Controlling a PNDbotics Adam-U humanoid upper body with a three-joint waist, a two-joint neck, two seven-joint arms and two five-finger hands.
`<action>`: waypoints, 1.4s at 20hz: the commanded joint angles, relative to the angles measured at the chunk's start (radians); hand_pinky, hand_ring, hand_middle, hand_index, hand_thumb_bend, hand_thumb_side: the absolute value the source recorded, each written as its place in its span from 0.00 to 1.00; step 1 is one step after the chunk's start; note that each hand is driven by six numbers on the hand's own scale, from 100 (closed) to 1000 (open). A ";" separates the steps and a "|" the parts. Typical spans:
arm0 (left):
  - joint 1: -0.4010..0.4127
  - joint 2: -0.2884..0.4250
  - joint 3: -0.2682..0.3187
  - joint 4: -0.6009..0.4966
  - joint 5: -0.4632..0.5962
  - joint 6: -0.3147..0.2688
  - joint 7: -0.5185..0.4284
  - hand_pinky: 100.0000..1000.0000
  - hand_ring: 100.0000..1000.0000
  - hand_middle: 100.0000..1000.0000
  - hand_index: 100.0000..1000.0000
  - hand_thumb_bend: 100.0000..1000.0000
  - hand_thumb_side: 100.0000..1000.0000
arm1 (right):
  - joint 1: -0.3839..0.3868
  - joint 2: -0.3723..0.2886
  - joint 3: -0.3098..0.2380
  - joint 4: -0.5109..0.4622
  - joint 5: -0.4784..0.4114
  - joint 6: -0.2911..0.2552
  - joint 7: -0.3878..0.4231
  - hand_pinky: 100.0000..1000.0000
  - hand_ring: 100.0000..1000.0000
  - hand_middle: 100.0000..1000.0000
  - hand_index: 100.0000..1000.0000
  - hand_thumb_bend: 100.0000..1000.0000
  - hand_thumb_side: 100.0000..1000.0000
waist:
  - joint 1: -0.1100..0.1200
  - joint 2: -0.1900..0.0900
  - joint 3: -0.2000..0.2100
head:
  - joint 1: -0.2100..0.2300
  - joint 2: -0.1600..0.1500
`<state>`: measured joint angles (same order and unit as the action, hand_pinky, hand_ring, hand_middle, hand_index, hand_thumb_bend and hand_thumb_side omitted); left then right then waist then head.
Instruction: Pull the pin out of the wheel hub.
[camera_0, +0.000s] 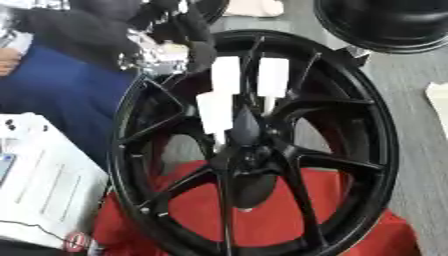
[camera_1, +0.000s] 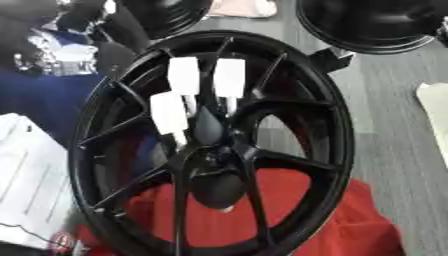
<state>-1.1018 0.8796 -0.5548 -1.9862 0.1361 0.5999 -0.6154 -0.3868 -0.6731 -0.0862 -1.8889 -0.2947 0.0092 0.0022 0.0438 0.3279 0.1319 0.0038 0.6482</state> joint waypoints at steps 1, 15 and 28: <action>-0.026 0.014 -0.017 -0.014 -0.029 0.055 -0.031 0.78 0.81 0.73 0.81 0.27 0.56 | -0.013 -0.018 -0.009 -0.009 -0.005 0.002 0.003 0.78 0.61 0.58 0.68 0.00 0.56 | 0.000 -0.016 -0.001 | 0.004 -0.006; -0.041 -0.030 -0.071 0.039 -0.235 0.073 -0.180 0.84 0.85 0.77 0.84 0.40 0.51 | -0.021 -0.010 -0.010 -0.012 -0.012 0.006 0.005 0.78 0.61 0.58 0.68 0.00 0.56 | 0.003 -0.009 -0.004 | 0.017 0.010; -0.006 -0.030 -0.081 0.078 -0.282 0.079 -0.190 0.80 0.80 0.75 0.83 0.34 0.52 | -0.026 -0.002 -0.012 -0.018 -0.014 0.006 0.005 0.78 0.61 0.58 0.68 0.00 0.56 | -0.008 0.009 -0.008 | 0.030 0.002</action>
<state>-1.0979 0.8337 -0.6468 -1.9084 -0.1413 0.5431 -0.6722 -0.4001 -0.6624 -0.0862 -1.8893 -0.3022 0.0168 0.0080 0.0381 0.3539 0.1243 0.0293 0.6577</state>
